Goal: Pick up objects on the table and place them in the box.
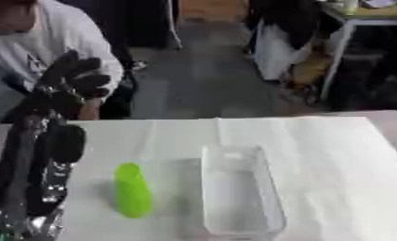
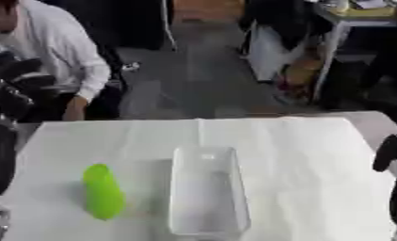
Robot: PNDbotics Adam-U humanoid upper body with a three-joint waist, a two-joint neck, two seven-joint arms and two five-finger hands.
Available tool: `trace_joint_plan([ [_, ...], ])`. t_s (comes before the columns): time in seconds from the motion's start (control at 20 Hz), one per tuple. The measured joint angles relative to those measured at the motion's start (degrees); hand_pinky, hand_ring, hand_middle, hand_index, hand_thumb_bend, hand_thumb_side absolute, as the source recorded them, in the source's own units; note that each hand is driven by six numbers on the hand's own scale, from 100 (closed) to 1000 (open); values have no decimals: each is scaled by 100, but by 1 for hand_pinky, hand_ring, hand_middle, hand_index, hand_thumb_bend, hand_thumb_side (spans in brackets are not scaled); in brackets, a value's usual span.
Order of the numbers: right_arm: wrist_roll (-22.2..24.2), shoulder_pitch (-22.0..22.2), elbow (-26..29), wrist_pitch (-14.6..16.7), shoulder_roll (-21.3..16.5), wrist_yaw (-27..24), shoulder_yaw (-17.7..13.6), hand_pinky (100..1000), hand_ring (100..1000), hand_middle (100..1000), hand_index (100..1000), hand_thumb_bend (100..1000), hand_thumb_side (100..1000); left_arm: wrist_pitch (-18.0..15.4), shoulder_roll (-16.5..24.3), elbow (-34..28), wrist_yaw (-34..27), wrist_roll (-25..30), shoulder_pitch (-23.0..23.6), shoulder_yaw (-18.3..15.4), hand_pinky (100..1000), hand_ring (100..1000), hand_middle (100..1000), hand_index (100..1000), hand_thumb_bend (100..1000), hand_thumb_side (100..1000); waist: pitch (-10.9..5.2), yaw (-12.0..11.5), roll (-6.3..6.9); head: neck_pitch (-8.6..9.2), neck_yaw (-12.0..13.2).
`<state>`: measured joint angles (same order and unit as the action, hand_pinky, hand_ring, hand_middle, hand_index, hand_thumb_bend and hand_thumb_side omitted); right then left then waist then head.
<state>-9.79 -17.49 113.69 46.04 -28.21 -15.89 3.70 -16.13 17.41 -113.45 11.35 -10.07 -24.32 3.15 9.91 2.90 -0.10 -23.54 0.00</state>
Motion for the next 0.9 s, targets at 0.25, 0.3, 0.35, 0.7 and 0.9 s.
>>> trace_joint_plan([
  [0.25,6,0,0,-14,0,0,0,267,447,527,573,100,382,-1,0,0,0,1,0,0,756,745,853,978,457,860,0,-6,0,-36,1],
  [0.3,6,0,0,-16,0,0,0,267,447,527,573,100,383,-1,0,0,0,1,0,0,757,745,853,978,457,860,0,-6,0,-42,1],
  [0.35,7,-1,0,-18,0,0,0,267,447,527,573,100,382,0,0,0,0,2,0,0,756,745,853,978,457,860,0,-7,0,-43,1],
  [0.7,19,-1,0,-31,0,-2,0,266,449,529,575,100,387,7,0,0,0,18,0,0,759,745,853,981,457,871,-1,-16,-4,-114,0],
  [0.9,24,0,0,-71,1,-2,-35,267,449,531,577,100,398,149,107,78,72,277,-28,11,750,733,845,908,432,911,-7,14,-10,-271,-49],
])
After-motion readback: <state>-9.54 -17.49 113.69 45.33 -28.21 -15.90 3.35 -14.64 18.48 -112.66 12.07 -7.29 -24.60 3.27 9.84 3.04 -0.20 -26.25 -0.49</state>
